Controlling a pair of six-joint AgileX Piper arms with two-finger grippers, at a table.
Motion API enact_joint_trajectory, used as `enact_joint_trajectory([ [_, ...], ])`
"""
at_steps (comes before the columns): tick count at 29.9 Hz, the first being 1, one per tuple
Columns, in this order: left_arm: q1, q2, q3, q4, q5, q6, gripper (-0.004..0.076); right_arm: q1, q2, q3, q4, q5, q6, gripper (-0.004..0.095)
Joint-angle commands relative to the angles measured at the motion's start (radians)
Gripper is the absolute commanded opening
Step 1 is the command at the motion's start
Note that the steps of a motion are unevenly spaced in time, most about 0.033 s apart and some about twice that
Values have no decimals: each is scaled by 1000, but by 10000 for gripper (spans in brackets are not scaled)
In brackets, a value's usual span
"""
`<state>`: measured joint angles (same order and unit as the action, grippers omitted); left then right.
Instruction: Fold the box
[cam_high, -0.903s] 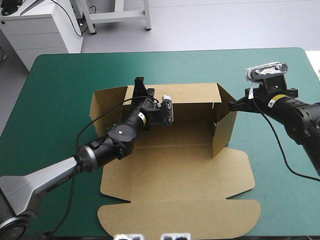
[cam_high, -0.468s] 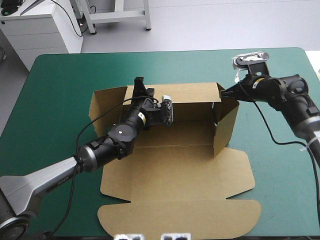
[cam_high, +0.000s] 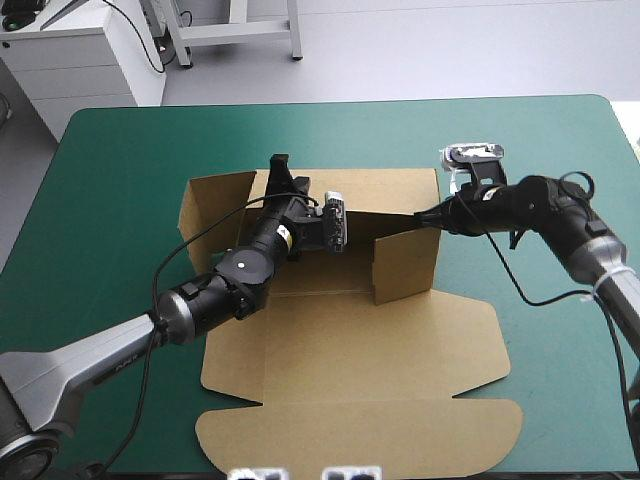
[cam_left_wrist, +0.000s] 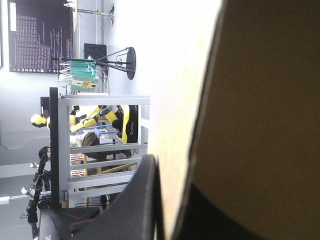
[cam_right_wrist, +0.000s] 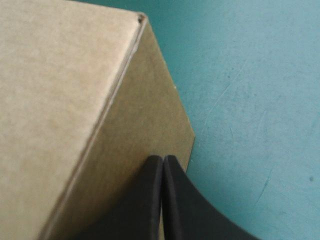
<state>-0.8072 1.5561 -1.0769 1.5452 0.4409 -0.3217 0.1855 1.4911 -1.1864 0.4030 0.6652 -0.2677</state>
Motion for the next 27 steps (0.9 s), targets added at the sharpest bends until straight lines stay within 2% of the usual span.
enact_joint_trajectory([
  [1,-5,-41,-25,10,34,-20,-6,-4,-116,117,175,-160,-176,-20],
  [6,-5,-41,-25,12,29,-20,-6,-4,-228,278,323,-289,-376,-20],
  [13,-5,-41,-25,12,29,-20,-6,-4,-273,363,391,-292,-552,4],
  [15,-5,-41,-25,12,29,-20,-6,-4,-271,371,417,-292,-598,77],
  [17,-5,-41,-25,15,28,-20,-6,-4,-271,376,440,-287,-635,203],
  [19,-5,-41,-25,15,24,-20,-6,-4,-271,378,474,-268,-704,388],
  [22,-5,-41,-25,15,23,-20,-6,-4,-271,378,538,-245,-798,585],
  [27,-5,-41,-25,15,23,-20,-6,-4,-271,378,635,-212,-898,593],
])
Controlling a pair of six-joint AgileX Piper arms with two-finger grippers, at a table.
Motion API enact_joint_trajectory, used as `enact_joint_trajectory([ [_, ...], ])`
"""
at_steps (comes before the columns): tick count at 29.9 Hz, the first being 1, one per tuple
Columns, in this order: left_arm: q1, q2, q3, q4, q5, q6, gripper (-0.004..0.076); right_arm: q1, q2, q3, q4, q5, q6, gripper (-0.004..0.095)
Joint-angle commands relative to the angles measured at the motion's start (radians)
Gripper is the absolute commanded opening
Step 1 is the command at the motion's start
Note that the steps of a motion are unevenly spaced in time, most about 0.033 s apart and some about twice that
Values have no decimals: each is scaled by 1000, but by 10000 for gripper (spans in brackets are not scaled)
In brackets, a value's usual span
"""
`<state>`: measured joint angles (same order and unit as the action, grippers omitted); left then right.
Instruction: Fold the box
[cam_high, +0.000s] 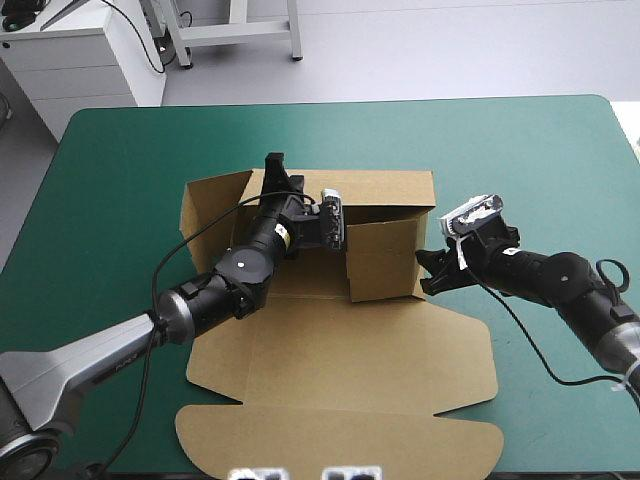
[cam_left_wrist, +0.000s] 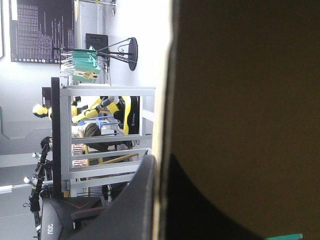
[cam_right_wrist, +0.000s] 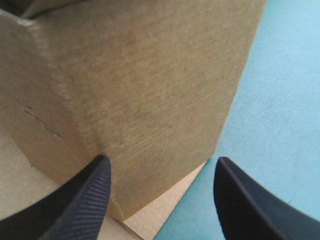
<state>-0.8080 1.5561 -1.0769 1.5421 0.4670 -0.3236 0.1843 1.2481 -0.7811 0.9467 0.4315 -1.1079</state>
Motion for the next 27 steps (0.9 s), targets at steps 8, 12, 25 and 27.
enact_joint_trajectory([
  [8,-4,-40,-25,22,2,-14,-6,-3,-41,-27,92,95,-61,593],
  [12,-4,-40,-25,22,2,-14,-6,-3,-57,-27,92,92,-61,593],
  [25,-4,-40,-25,22,-5,-14,-6,-1,-52,-27,94,-3,-44,640],
  [27,-4,-40,-25,19,-5,-14,-6,-1,-39,-27,94,-15,-44,640],
])
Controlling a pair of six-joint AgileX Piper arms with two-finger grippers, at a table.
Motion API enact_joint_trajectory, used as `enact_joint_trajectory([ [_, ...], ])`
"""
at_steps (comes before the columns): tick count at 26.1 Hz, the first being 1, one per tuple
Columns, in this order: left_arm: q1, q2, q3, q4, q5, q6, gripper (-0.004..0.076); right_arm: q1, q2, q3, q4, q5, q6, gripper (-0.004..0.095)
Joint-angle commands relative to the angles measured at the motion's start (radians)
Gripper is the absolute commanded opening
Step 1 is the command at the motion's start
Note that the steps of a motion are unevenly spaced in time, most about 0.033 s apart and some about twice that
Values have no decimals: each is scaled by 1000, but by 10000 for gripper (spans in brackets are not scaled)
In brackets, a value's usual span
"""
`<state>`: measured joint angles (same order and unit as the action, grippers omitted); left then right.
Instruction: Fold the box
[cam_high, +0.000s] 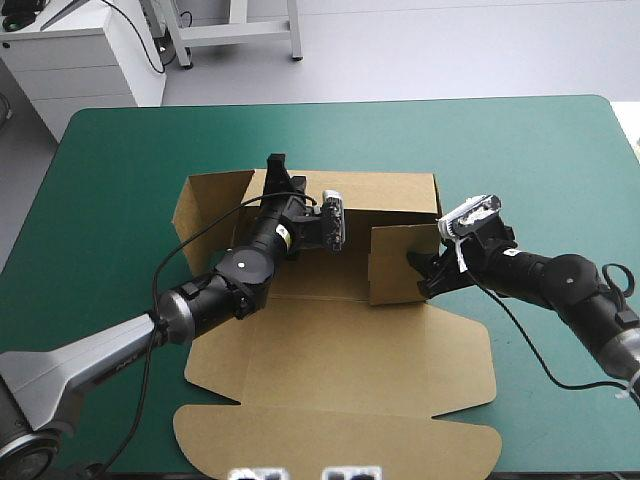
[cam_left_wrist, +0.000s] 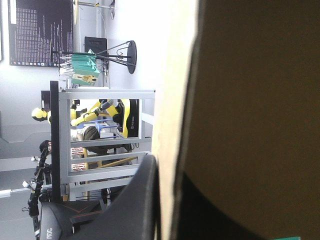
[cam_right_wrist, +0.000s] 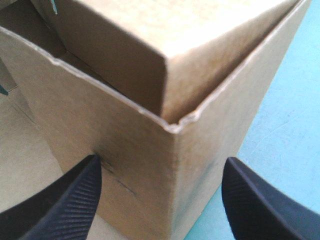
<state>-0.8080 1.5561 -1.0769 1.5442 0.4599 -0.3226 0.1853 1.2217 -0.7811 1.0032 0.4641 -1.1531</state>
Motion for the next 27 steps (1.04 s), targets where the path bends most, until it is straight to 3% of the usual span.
enact_joint_trajectory([
  [1,-4,-40,-25,17,9,-15,-6,-2,1,-27,37,-47,6,640],
  [8,-4,-40,-25,17,76,-15,-6,2,76,-29,44,-47,4,640],
  [14,-13,-40,-25,-13,33,-15,-6,43,109,-46,44,-173,-27,639],
  [19,-38,-40,-25,-29,27,-15,-6,49,157,-109,44,-165,-15,637],
  [21,-38,-40,-25,-33,53,-15,-6,49,168,-127,44,-168,8,577],
  [23,-38,-40,-25,-36,74,-15,-6,49,170,-129,41,-164,17,393],
  [26,-38,-40,-25,-36,74,-15,-6,49,170,-129,16,-75,19,-10],
  [27,-38,-40,-25,-36,70,-15,-6,49,170,-129,9,-61,19,-12],
])
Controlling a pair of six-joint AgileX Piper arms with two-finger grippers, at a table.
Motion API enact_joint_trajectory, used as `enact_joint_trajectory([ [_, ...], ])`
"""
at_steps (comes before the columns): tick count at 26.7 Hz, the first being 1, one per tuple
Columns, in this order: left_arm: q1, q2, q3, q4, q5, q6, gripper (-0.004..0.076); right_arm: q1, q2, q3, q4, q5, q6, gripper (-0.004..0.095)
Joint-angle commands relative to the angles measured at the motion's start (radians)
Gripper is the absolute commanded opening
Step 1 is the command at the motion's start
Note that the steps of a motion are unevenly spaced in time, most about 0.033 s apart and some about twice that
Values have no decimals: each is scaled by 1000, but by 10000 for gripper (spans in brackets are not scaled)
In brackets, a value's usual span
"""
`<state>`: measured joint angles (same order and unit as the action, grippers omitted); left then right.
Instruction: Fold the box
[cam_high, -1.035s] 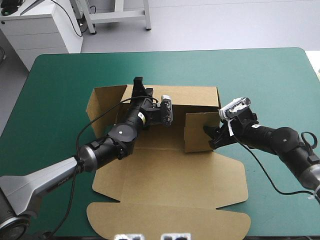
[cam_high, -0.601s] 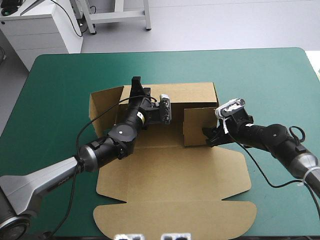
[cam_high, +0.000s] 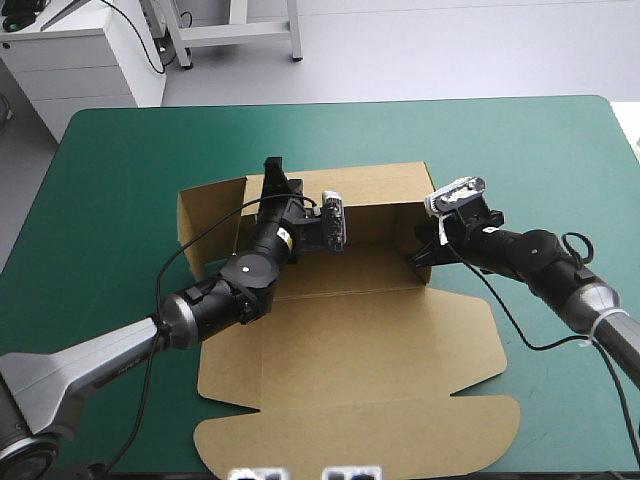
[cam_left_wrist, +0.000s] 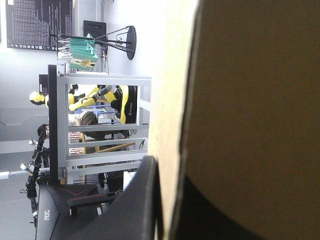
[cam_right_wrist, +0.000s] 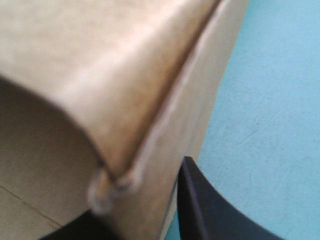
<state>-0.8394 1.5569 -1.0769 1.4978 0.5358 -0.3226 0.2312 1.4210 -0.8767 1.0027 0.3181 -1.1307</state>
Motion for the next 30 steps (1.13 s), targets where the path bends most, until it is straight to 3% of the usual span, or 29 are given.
enact_joint_trajectory([
  [1,-6,-41,-25,11,-17,-15,-6,3,-30,-33,1,102,-19,-20],
  [8,-11,-41,-25,11,-22,-15,7,3,-30,-33,-2,44,-3,-17],
  [11,-40,-43,-25,11,-20,-15,119,3,-30,-33,-2,10,16,-16],
  [17,-114,-43,-25,13,1,-23,468,3,-30,-33,-2,4,31,-16],
  [19,-147,-43,-25,13,37,-23,534,3,-30,-33,-2,2,31,-16],
  [25,-300,-58,-25,13,199,-23,557,3,-30,-33,-2,0,47,-16],
  [30,-422,-107,-25,15,240,-23,557,3,-30,-33,-2,0,49,-16],
])
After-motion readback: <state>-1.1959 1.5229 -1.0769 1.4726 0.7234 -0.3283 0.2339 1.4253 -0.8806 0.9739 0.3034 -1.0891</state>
